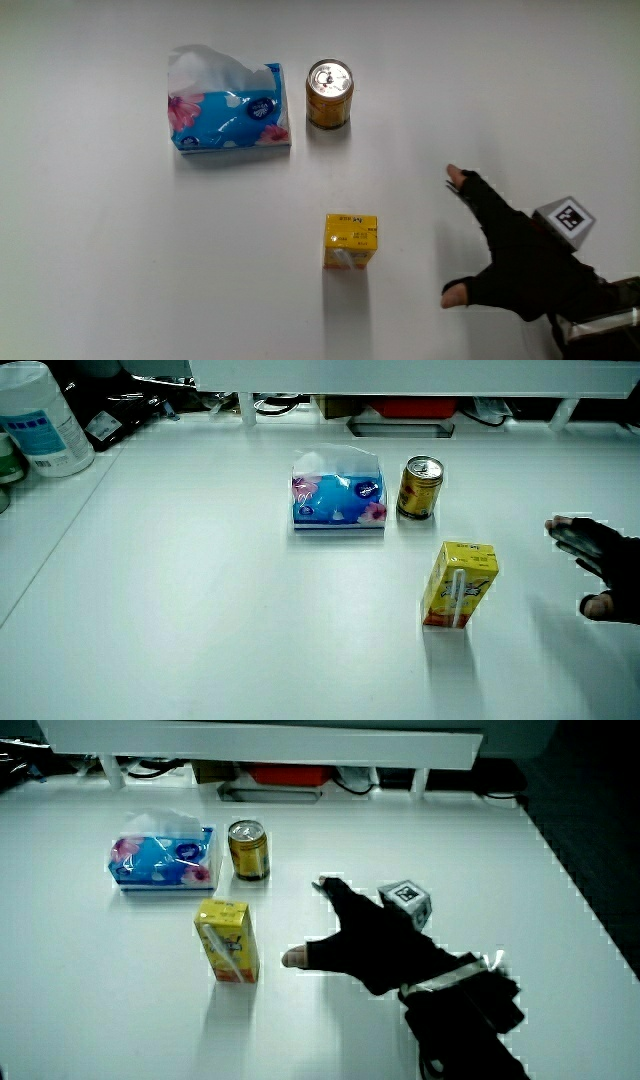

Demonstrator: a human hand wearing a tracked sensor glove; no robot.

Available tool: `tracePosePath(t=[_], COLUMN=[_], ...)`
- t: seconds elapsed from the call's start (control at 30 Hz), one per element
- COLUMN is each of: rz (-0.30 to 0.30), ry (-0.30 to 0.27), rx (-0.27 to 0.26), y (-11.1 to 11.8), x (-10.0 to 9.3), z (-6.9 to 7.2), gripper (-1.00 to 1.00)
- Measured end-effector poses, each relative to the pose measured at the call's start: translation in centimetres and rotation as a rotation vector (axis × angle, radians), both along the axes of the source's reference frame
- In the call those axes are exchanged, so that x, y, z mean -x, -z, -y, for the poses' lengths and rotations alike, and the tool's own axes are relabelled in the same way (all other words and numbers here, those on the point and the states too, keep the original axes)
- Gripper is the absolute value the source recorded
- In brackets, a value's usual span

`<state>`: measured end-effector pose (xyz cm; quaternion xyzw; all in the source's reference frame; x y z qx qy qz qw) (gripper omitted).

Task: Place ice redtea

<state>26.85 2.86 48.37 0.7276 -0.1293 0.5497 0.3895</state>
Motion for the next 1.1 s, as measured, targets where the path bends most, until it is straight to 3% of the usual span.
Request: tracePosePath(t=[0.03,0.07,0.1,0.13,0.17,0.27,0.3,0.37,0.4,0.43,0.6,0.77,0.9,1.1], rz=[-0.02,-0.014,0.006,-0.046,-0.009,0.039,0.054,0.041,0.075,0.063,0.12,0.185,0.198,0.224], ry=[0.01,0.017,0.01,0.038,0.033,0.048,0.033,0.058,0.058,0.065,0.083,0.074,0.061,0.032], rx=[0.008,0.003,0.032,0.024,0.058,0.048,0.099,0.097,0.105,0.108,0.103,0.082,0.091,0.085], y=[-0.3,-0.7,-0.3,-1.2,-0.8,-1.3,-0.8,-1.6,-1.4,-1.6,-2.1,-2.5,-2.8,-3.1], x=[0.4,0.8,1.6,1.6,2.5,4.1,5.0,5.7,6.4,6.8,8.7,9.5,9.5,9.5], z=[0.0,0.1,0.1,0.2,0.3,0.4,0.3,0.3,0.3,0.2,0.2,0.1,0.1,-0.1], gripper=[0.0,0.0,0.0,0.0,0.0,0.0,0.0,0.0,0.0,0.0,0.0,0.0,0.0,-0.21])
